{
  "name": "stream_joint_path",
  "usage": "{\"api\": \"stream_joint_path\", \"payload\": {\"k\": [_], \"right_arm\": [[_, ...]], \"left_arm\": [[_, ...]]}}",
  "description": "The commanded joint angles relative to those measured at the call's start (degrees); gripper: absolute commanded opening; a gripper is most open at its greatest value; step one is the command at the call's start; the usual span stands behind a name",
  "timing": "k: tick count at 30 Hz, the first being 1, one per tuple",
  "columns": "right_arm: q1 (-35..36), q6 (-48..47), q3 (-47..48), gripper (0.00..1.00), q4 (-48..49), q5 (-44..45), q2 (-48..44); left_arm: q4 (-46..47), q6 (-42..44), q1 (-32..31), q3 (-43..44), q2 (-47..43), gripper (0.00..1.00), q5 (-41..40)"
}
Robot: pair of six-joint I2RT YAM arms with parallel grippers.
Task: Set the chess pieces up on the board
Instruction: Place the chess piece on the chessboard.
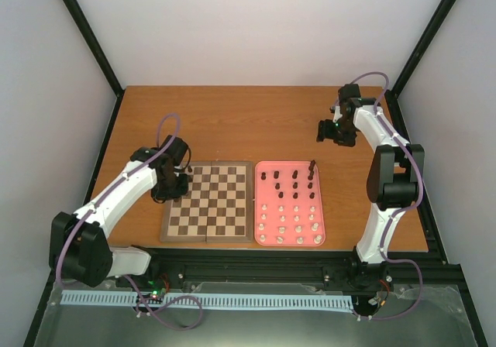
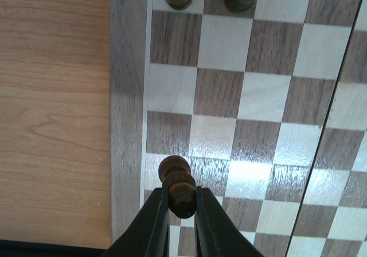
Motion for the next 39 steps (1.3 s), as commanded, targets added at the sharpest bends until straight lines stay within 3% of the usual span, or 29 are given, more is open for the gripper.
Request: {"api": "stream_joint_path", "payload": {"k": [1,16,30,39], "right_arm": [[-0.41,0.17,-0.24,0.79,0.60,-0.05,-2.30],[-0.41,-0.16,-0.37,0.79,0.30,0.26,-2.21],[-0.41,-0.24,-0.52,0.79,0.27,0.28,-2.05],[-0.40,-0.34,-0.73,0.79,0.08,0.53,-2.26]], "left_arm": [[3.82,-2.82,1.05,1.39,1.45,0.06,-1.08],[11.54,-3.73,4.61,2.44,7.88,0.06,0.09],[14.61,-4.56,4.98,1.04,8.91,0.06,-1.67],[17.71,-4.12,8.38,-0.31,9.66,0.06,-0.01]]}}
